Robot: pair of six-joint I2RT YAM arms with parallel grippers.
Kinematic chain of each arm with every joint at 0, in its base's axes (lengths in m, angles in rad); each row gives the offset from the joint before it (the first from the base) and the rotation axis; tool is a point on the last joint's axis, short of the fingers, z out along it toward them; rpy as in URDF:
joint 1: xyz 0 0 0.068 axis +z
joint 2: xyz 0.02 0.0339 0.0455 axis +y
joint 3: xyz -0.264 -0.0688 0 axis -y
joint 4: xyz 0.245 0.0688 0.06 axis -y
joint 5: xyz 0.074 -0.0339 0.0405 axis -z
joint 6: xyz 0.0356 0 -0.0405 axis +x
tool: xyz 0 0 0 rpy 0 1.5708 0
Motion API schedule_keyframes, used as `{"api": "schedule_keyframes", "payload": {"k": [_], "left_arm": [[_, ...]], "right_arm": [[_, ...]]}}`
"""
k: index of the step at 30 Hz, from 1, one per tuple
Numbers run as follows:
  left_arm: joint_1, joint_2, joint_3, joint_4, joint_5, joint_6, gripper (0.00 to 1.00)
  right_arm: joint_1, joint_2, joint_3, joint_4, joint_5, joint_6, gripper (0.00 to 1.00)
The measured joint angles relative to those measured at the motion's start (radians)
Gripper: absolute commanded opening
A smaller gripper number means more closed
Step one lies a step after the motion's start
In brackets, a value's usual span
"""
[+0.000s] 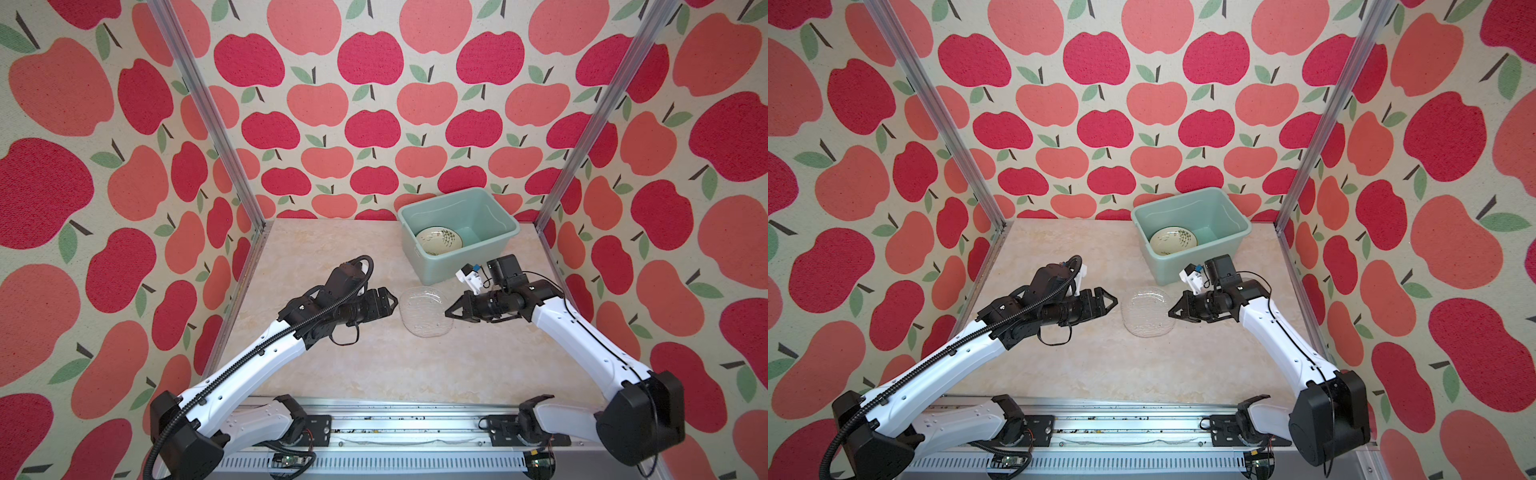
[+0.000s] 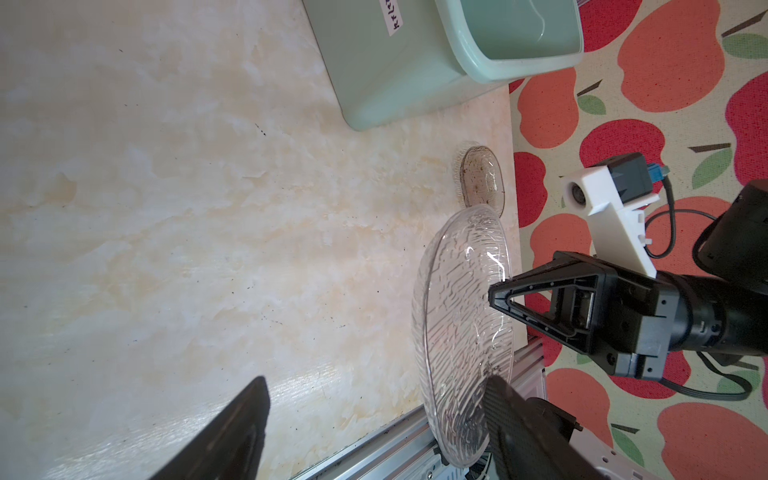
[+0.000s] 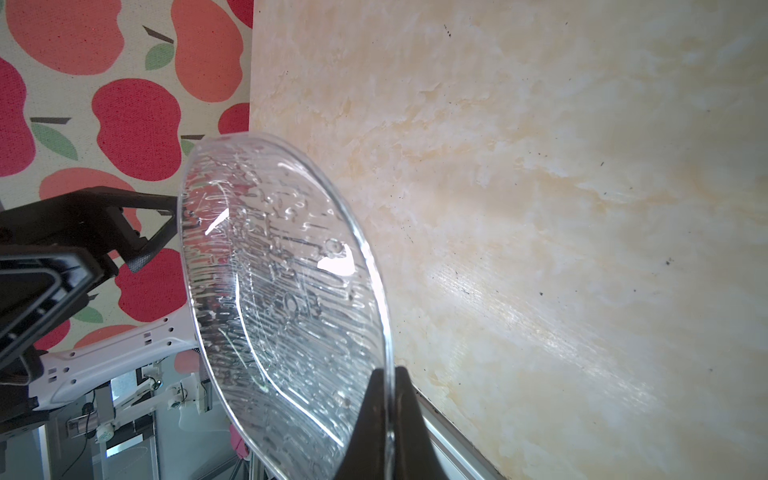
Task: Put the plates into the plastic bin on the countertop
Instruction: 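Tilt the clear plate up on edge with the right gripper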
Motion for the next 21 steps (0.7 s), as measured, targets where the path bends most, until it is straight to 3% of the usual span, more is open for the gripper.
{"api": "schedule_keyframes", "payload": {"k": [15,21], "left_arm": [[0.055,0.008,0.000,0.009,0.003,0.016,0.83],[0.082,0.048,0.011,0.019,0.026,0.024,0.79]], "right_arm": [[0.000,0.000,0.024,-0.020,-0.015,-0.001,0.00],[0.000,0.000,0.041,-0.028,-0.026,-0.002,0.00]]}}
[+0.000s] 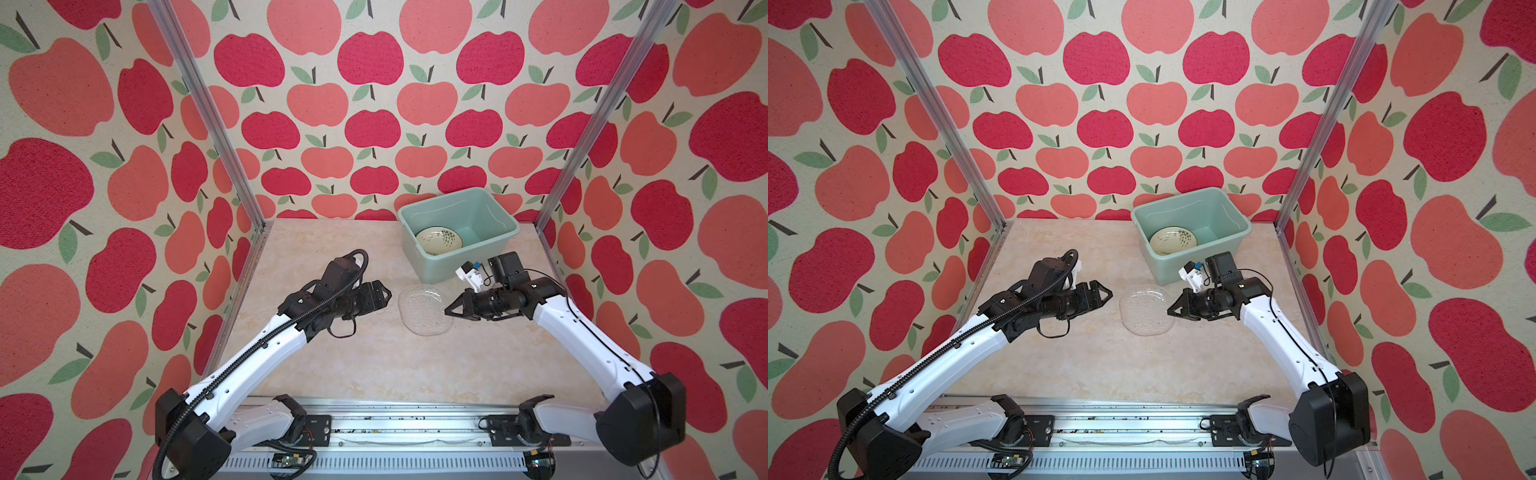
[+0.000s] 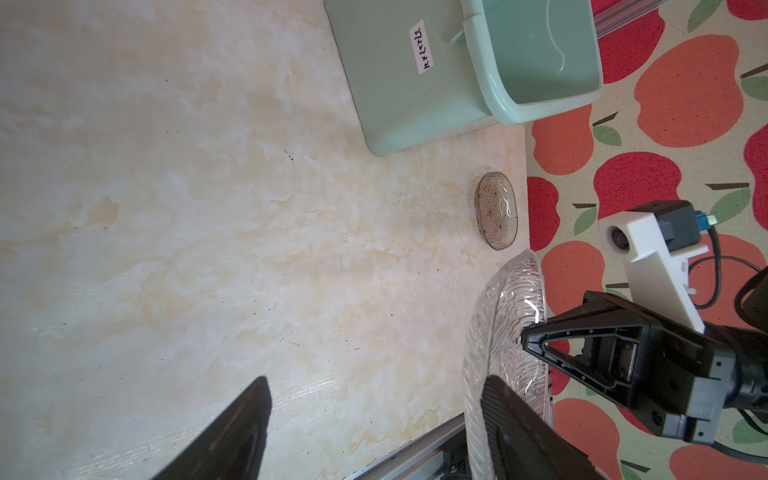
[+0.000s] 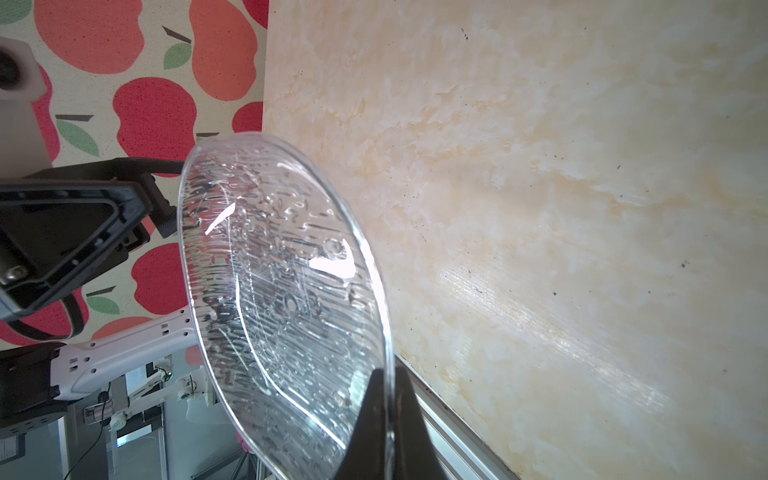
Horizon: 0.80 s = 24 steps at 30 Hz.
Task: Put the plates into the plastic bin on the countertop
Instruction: 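Tilt the clear plate up on edge with the right gripper, then carry the clear plate into the bin with the right gripper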
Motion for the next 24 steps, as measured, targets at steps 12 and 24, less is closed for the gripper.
{"api": "schedule_keyframes", "payload": {"k": [12,24], "left_arm": [[-0.008,0.061,0.058,0.031,0.046,0.021,0.77],[0.005,0.042,0.072,0.021,-0.017,0.023,0.90]], "right_arm": [[-0.012,0.030,0.155,-0.064,0.019,-0.016,0.00],[-0.190,0.371,0.709,-0.219,0.069,-0.149,0.00]]}}
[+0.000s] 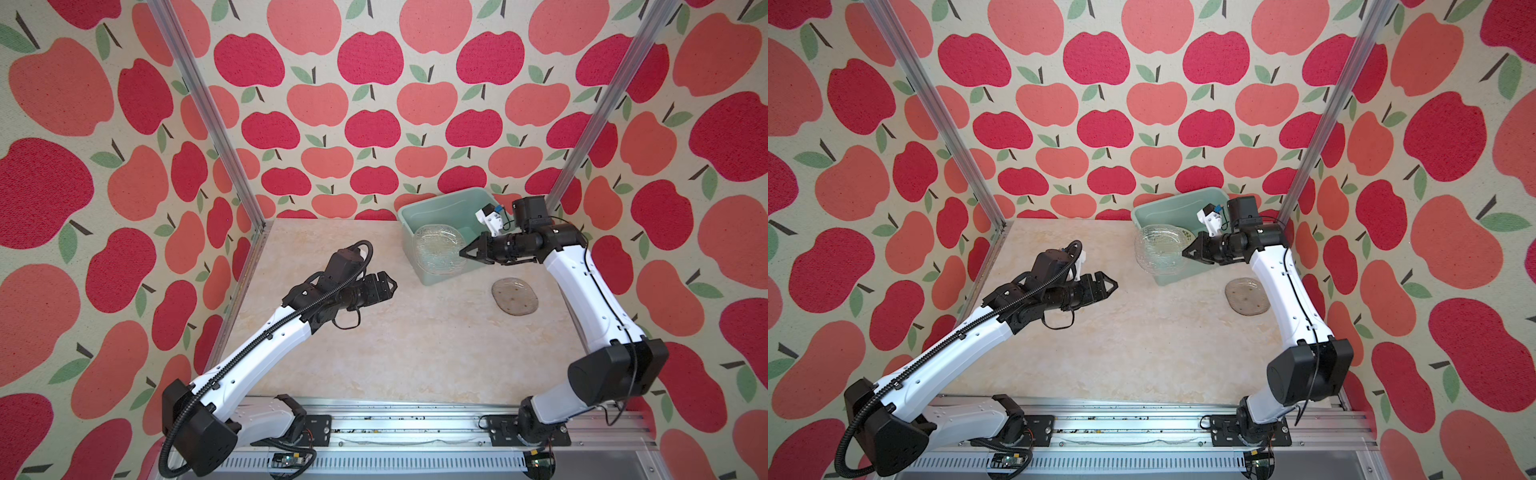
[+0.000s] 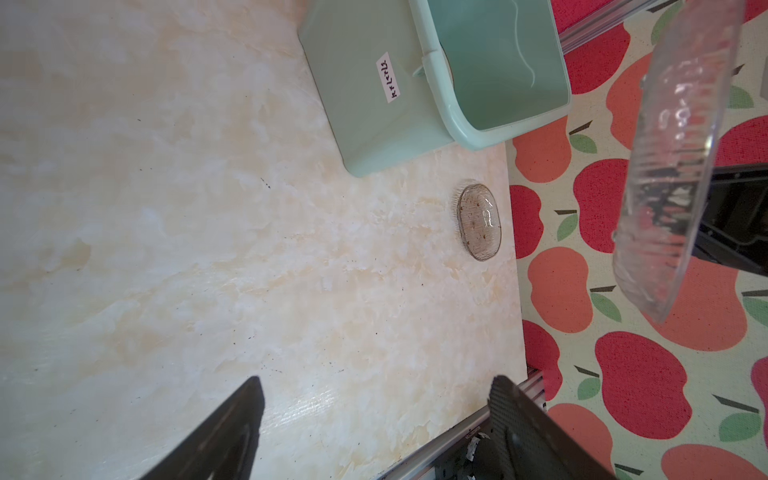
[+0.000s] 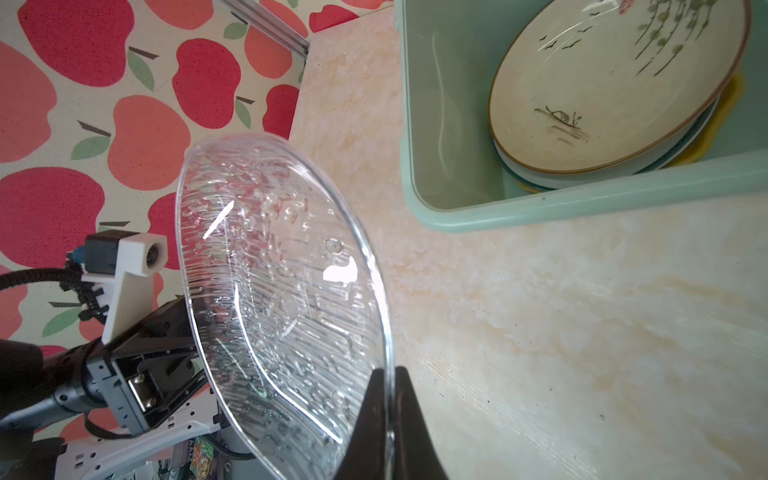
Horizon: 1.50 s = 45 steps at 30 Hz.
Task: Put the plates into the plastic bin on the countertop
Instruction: 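Carry the clear plate into the bin with the right gripper, then lower the clear plate onto the cream plate and open the right gripper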
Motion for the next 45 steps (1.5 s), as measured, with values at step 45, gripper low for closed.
{"api": "schedule_keyframes", "payload": {"k": [45], "left_arm": [[0.074,0.355,0.209,-0.066,0.106,0.039,0.96]], "right_arm": [[-0.040,0.905,0.871,-0.100,0.359,-0.317,0.04]]}}
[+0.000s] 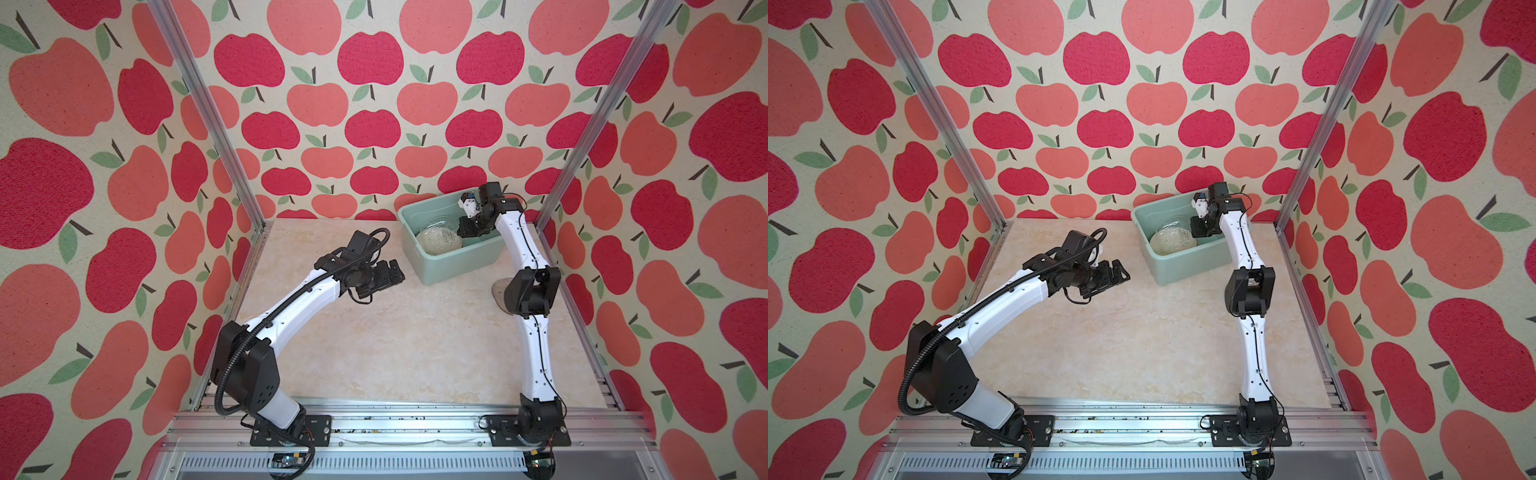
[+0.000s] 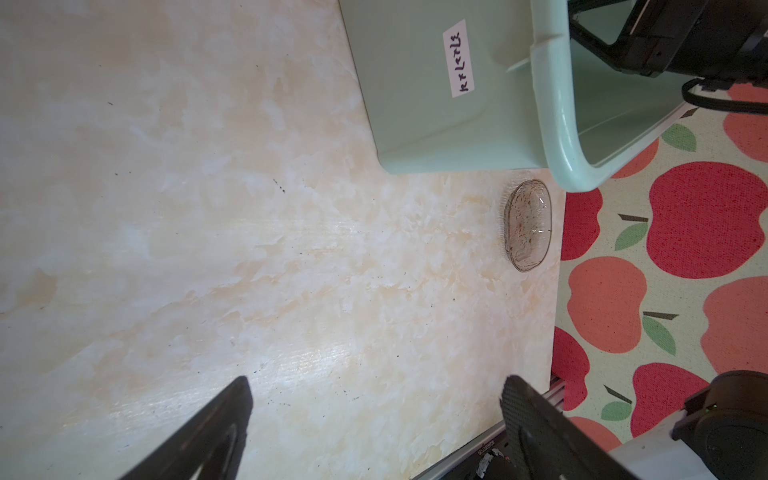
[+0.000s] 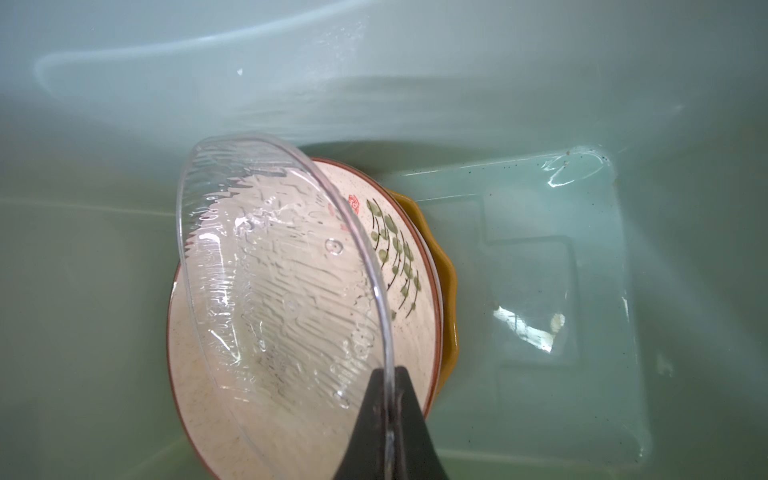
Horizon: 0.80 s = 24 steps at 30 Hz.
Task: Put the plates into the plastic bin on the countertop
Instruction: 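Lower the clear plate onto the cream plate and open the right gripper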
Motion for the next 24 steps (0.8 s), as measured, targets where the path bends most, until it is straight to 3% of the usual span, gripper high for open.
{"api": "schedule_keyframes", "payload": {"k": [16,24], "left_arm": [[0.014,0.000,0.000,0.000,0.000,0.000,0.96],[0.020,0.000,0.000,0.000,-0.001,0.000,0.97]], "right_arm": [[0.001,0.024,0.000,0.027,0.008,-0.002,0.19],[0.001,0.015,0.000,0.037,0.008,0.020,0.45]]}}
